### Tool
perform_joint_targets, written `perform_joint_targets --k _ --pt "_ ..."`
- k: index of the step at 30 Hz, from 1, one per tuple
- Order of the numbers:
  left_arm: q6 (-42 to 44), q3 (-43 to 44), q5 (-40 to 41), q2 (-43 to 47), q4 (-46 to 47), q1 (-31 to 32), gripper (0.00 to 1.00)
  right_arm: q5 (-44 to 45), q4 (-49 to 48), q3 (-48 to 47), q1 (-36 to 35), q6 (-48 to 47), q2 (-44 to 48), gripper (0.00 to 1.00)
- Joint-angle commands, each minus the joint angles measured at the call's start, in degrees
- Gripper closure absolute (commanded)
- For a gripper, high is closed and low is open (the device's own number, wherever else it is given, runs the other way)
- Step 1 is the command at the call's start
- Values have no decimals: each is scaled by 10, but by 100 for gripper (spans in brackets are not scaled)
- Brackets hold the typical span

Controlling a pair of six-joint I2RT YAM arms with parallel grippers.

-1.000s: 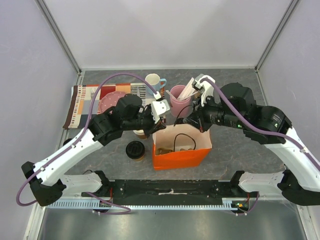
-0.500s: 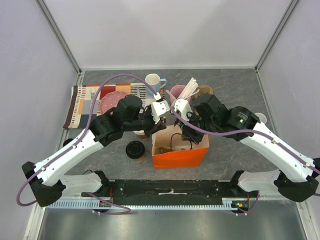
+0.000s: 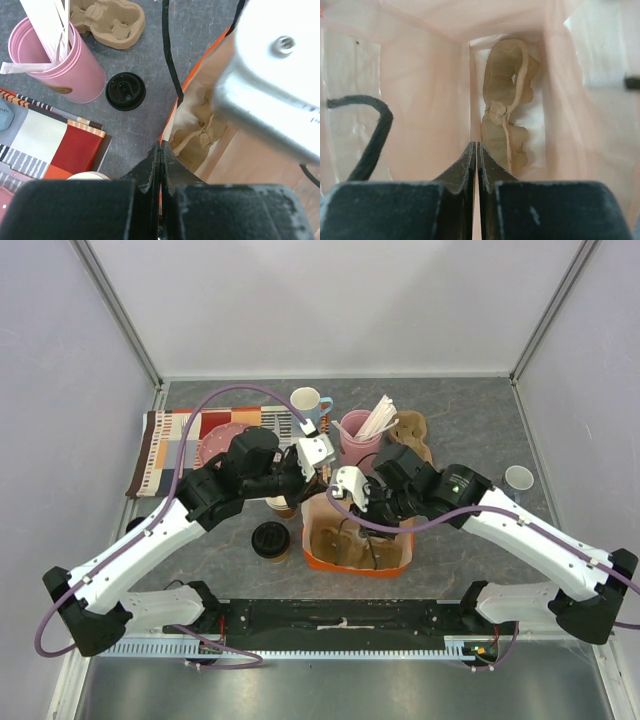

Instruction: Pack the takeout coffee

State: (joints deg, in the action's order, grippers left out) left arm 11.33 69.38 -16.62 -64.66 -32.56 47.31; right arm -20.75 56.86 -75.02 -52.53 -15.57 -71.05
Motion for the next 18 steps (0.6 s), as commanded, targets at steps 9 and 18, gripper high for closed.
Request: perform_joint_targets --k 9,18 --pt "-34 6 -20 5 23 -12 98 121 4 12 -59 -60 -9 91" --pt "-74 25 53 -23 5 -16 98 316 71 -45 -219 -46 -6 89"
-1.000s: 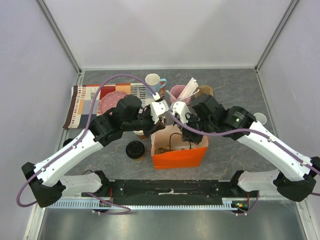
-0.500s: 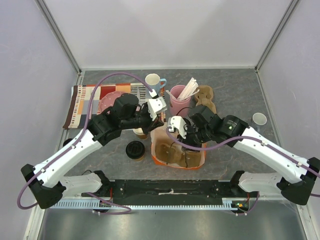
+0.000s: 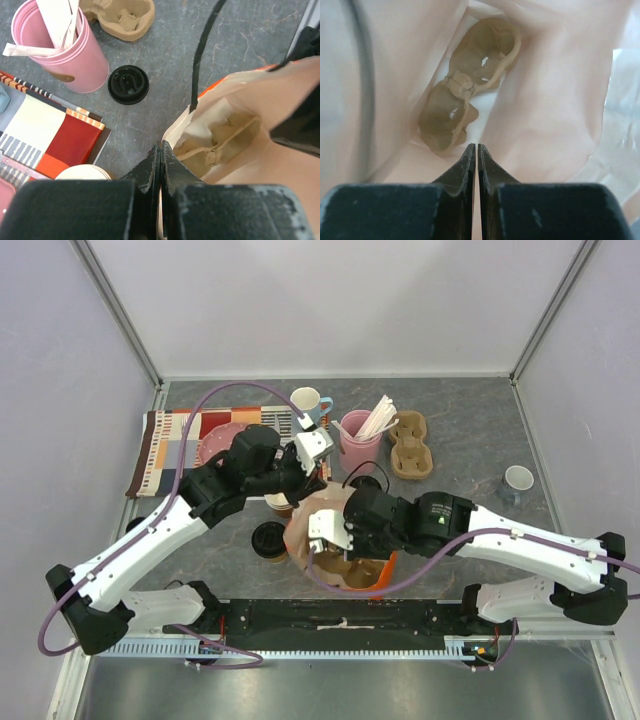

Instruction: Pack the takeout coffee

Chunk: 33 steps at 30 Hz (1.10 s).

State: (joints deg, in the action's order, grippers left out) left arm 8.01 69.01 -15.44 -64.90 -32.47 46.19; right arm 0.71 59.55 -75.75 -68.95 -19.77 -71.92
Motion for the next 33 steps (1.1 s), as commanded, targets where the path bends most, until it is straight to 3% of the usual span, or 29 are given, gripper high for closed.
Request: perform_joint_targets --k 1,10,16,22,33 --pt "-42 33 46 -24 1 -5 98 99 50 -42 -67 -1 -4 89" --pt "-90 32 66 2 38 -5 98 31 -35 4 -73 82 10 89" --pt "-133 49 145 -17 80 -12 98 -4 -8 12 -97 -6 -11 89" --pt "-145 43 127 -9 115 -13 98 -74 3 77 -116 -12 13 91" --pt "2 -41 46 64 152 17 98 -84 22 119 -134 -17 26 94"
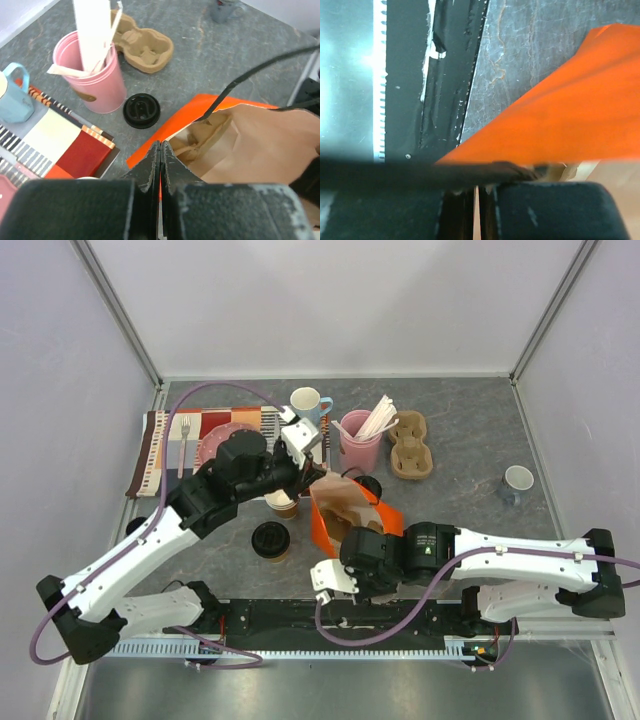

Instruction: Pack the takeout coffee

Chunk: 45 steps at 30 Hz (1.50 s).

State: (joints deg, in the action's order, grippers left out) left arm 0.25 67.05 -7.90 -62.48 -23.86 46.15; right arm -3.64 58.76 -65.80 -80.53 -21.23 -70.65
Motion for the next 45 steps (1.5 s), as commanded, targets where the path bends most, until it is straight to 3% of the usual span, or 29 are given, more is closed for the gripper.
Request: perform_joint_targets --k 1,6,14,23,33,35,39,45 --pt "91 -28 -40 52 66 24 98 -24 28 17 -19 1 14 91" --pt "125 -60 -59 75 62 103 98 50 -36 -15 -14 92 18 82" --pt "153 -67 -66 82 67 119 98 114 -90 -1 -2 211 45 60" --pt "146 -65 -79 79 67 120 98 115 -80 44 37 160 -5 59" --pt "143 -62 -88 80 59 120 98 180 -75 37 72 156 -106 57" --pt "143 -62 -91 81 59 120 98 188 -73 37 76 151 -126 59" --pt "142 -62 -98 81 59 120 98 191 -76 39 80 135 -155 80" --pt "142 -61 -98 81 58 120 98 152 -90 45 93 111 -166 100"
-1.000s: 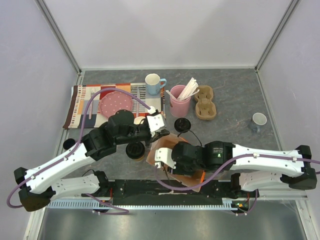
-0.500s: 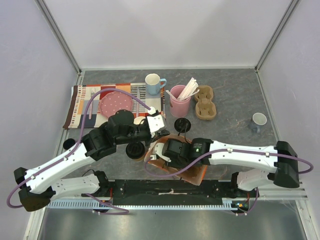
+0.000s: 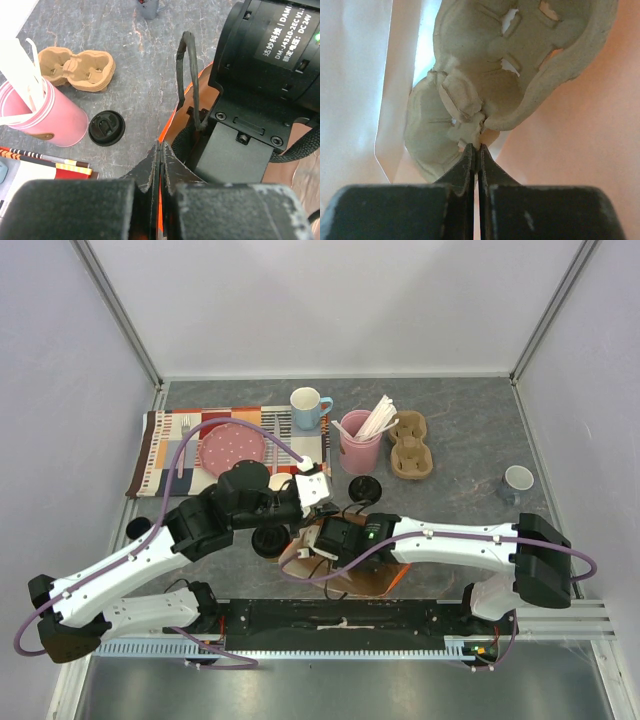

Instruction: Pack the takeout coffee

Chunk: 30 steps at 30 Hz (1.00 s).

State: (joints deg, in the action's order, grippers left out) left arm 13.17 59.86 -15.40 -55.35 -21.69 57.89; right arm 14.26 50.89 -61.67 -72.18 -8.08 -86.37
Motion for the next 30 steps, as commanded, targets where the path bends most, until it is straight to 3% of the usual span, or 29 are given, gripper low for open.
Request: perform_joint_targets --k 1,7,11,16,19,20,23,30 --pt "12 11 -23 9 35 3 98 -51 -12 3 13 -31 -6 100" --pt "11 13 -22 10 31 3 98 -221 -16 0 30 -85 33 100" --pt "11 12 -24 9 32 3 98 -308 -8 -6 82 -130 41 100" --pt "12 11 -26 9 34 3 98 -272 -6 -9 100 -121 4 100" --pt "12 10 -25 9 32 3 98 -225 -12 -11 100 -102 -8 83" --pt "12 10 -24 10 31 3 98 -217 -11 -17 100 -101 -8 70" --pt "12 11 -24 10 29 3 98 -193 -10 -39 100 -101 -6 52" --pt "13 13 -25 8 28 3 98 -169 9 -98 96 -64 16 39"
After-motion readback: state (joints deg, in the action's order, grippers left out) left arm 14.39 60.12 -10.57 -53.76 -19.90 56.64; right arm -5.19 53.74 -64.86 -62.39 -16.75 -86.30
